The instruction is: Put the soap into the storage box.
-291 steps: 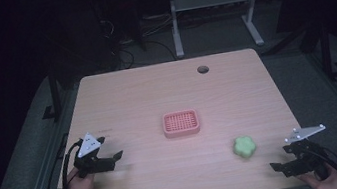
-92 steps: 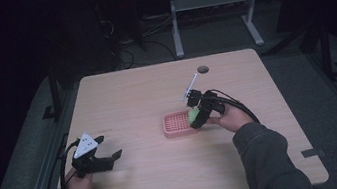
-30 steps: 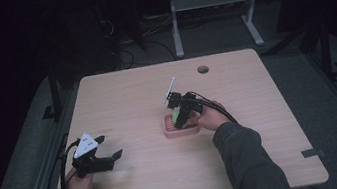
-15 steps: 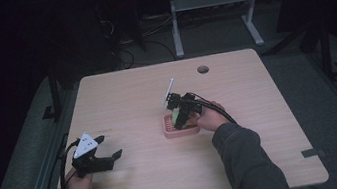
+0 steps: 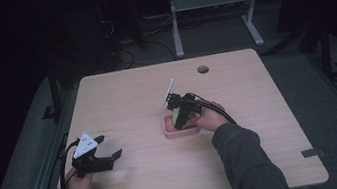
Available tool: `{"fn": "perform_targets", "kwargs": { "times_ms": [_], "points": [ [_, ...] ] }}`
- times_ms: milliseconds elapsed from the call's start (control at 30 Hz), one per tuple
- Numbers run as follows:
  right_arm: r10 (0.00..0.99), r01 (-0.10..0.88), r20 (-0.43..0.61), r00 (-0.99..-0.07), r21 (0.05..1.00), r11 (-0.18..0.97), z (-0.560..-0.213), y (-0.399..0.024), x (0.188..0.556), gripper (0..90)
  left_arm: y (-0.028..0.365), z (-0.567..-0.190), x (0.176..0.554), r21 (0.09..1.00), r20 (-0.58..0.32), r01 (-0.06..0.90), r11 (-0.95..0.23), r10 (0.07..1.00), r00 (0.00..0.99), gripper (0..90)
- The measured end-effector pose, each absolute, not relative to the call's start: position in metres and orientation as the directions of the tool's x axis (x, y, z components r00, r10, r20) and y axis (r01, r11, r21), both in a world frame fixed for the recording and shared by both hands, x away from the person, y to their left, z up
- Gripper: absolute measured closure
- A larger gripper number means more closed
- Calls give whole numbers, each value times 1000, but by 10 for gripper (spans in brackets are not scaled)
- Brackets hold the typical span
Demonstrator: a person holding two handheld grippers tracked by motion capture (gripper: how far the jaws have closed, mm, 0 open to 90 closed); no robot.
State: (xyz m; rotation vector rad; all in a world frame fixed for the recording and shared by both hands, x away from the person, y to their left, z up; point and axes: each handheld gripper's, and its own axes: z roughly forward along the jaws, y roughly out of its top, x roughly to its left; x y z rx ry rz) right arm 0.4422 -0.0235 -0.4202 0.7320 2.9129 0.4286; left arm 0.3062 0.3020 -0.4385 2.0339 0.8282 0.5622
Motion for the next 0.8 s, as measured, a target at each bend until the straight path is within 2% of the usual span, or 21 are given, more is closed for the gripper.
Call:
{"fn": "perform_targets", "kwargs": {
  "times_ms": [800],
  "points": [
    [489, 461, -7, -872, 322, 827, -417, -28, 441, 217, 301, -438, 307, 829, 91, 350, -436, 723, 685, 144]
  ]
}}
